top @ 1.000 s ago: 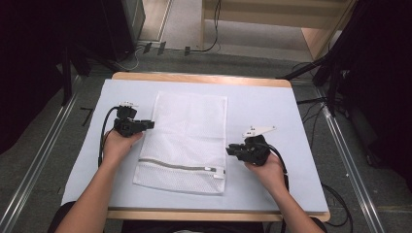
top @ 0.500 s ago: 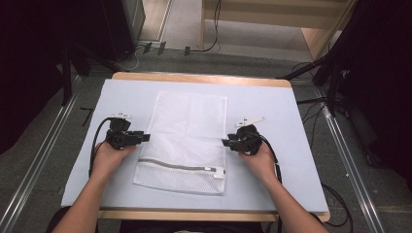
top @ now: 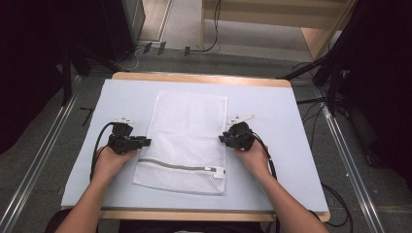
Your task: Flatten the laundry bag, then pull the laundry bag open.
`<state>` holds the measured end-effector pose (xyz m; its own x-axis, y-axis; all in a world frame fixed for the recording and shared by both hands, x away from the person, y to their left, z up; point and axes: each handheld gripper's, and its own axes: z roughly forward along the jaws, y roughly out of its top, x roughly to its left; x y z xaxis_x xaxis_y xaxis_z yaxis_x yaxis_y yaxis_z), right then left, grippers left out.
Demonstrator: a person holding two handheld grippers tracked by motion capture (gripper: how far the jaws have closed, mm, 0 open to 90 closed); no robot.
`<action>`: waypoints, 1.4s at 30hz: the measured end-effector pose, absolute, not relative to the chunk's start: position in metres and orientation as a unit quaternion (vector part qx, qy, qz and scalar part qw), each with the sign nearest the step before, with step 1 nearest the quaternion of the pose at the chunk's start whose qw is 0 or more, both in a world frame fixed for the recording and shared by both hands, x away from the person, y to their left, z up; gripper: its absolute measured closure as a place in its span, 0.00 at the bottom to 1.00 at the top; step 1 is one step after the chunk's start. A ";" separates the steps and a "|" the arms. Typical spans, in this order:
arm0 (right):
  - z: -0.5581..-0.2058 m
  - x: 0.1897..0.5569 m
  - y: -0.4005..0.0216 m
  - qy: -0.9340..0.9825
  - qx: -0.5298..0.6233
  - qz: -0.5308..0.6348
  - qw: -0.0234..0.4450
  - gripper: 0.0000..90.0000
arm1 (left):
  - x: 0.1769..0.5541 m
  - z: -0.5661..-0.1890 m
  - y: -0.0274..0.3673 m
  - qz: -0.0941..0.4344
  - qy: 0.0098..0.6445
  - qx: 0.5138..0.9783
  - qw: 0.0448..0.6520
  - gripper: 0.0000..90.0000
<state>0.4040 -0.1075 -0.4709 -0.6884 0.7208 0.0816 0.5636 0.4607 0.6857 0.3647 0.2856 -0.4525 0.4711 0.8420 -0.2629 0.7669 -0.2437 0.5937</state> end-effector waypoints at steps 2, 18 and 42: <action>-0.471 0.404 -0.107 0.847 0.381 0.354 0.110 0.91 | 0.364 -0.453 0.281 0.062 0.505 0.793 0.335 0.84; -0.464 0.436 -0.119 0.832 0.415 0.357 0.085 1.00 | 0.383 -0.450 0.267 0.071 0.512 0.780 0.353 1.00; -0.454 0.429 -0.140 0.819 0.419 0.387 0.068 0.83 | 0.383 -0.429 0.254 0.047 0.487 0.784 0.382 0.61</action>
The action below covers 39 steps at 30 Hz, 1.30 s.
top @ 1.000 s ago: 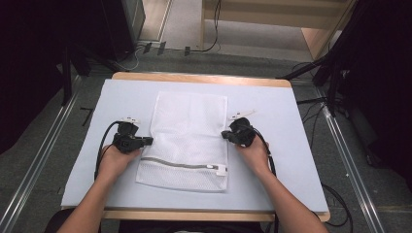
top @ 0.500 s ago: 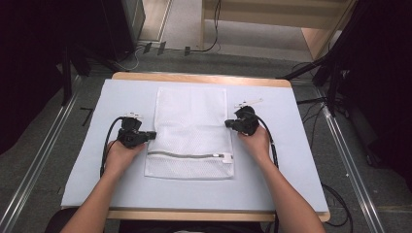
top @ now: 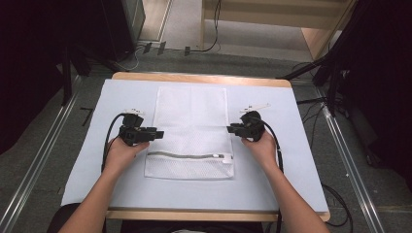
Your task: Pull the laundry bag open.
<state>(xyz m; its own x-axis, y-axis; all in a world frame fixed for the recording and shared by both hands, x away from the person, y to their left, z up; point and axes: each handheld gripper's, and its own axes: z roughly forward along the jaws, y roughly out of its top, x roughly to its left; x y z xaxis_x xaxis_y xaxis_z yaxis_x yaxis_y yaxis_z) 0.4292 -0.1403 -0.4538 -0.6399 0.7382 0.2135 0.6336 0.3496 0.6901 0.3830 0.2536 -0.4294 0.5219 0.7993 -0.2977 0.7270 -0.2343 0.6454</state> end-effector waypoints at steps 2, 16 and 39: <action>-0.454 0.425 -0.141 0.820 0.415 0.389 0.065 0.83 | 0.383 -0.428 0.250 0.044 0.482 0.787 0.382 0.57; -0.448 0.392 -0.141 0.835 0.379 0.394 0.056 0.72 | 0.379 -0.421 0.223 0.023 0.450 0.804 0.388 0.49; -0.459 0.360 -0.136 0.859 0.355 0.368 0.028 0.92 | 0.365 -0.421 0.170 0.004 0.384 0.841 0.382 0.63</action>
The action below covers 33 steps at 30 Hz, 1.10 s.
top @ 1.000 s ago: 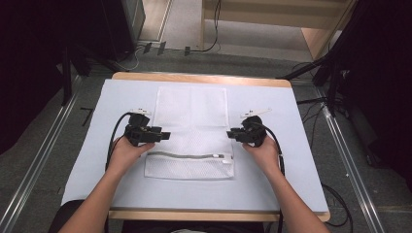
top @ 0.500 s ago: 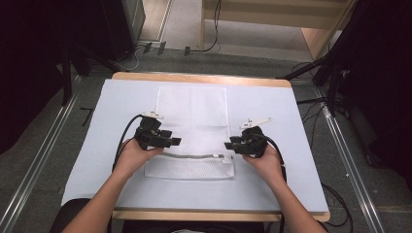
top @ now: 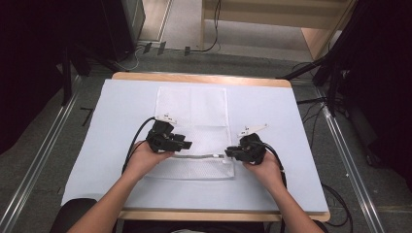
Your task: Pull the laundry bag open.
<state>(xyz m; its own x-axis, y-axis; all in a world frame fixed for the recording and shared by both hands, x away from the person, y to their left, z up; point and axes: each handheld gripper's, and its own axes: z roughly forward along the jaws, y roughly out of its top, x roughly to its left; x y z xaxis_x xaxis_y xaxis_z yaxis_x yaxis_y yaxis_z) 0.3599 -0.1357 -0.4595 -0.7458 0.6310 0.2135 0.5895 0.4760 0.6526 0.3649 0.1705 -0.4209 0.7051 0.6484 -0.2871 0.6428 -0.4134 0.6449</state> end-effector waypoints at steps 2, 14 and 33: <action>-0.460 0.359 -0.136 0.860 0.353 0.368 0.026 0.95 | 0.365 -0.422 0.166 -0.010 0.375 0.844 0.384 0.69; -0.468 0.358 -0.129 0.871 0.329 0.365 0.018 1.00 | 0.361 -0.427 0.137 -0.021 0.344 0.858 0.381 0.90; -0.469 0.354 -0.128 0.874 0.322 0.362 0.035 1.00 | 0.369 -0.448 0.100 -0.046 0.326 0.871 0.365 0.90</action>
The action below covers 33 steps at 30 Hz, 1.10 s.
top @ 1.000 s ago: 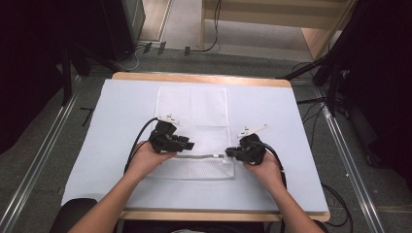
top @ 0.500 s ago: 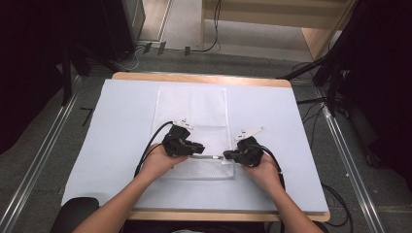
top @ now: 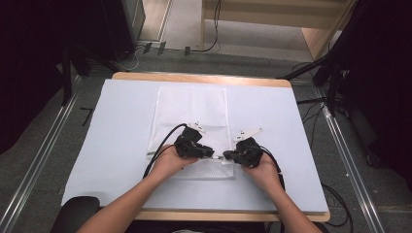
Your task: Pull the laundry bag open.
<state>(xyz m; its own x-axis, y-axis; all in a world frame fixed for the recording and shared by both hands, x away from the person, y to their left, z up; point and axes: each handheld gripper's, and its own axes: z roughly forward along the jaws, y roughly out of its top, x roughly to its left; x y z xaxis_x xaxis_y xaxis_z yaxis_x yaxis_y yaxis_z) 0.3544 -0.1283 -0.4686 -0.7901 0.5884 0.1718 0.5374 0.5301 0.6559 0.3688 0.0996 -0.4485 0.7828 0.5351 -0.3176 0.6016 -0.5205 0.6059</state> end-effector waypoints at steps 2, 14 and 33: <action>-0.469 0.355 -0.128 0.874 0.321 0.363 0.035 1.00 | 0.370 -0.450 0.099 -0.052 0.334 0.867 0.365 0.90; -0.468 0.355 -0.127 0.875 0.322 0.359 0.035 1.00 | 0.368 -0.463 0.089 -0.067 0.341 0.865 0.362 0.87; -0.468 0.353 -0.127 0.876 0.319 0.360 0.042 1.00 | 0.368 -0.468 0.085 -0.087 0.334 0.866 0.362 0.95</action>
<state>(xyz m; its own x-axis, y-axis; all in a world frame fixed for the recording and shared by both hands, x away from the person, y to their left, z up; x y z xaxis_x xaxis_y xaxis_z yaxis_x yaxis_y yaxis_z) 0.3531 -0.1268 -0.4682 -0.7924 0.5895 0.1566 0.5293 0.5369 0.6569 0.3676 0.0850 -0.4679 0.7620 0.5150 -0.3926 0.6411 -0.5144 0.5696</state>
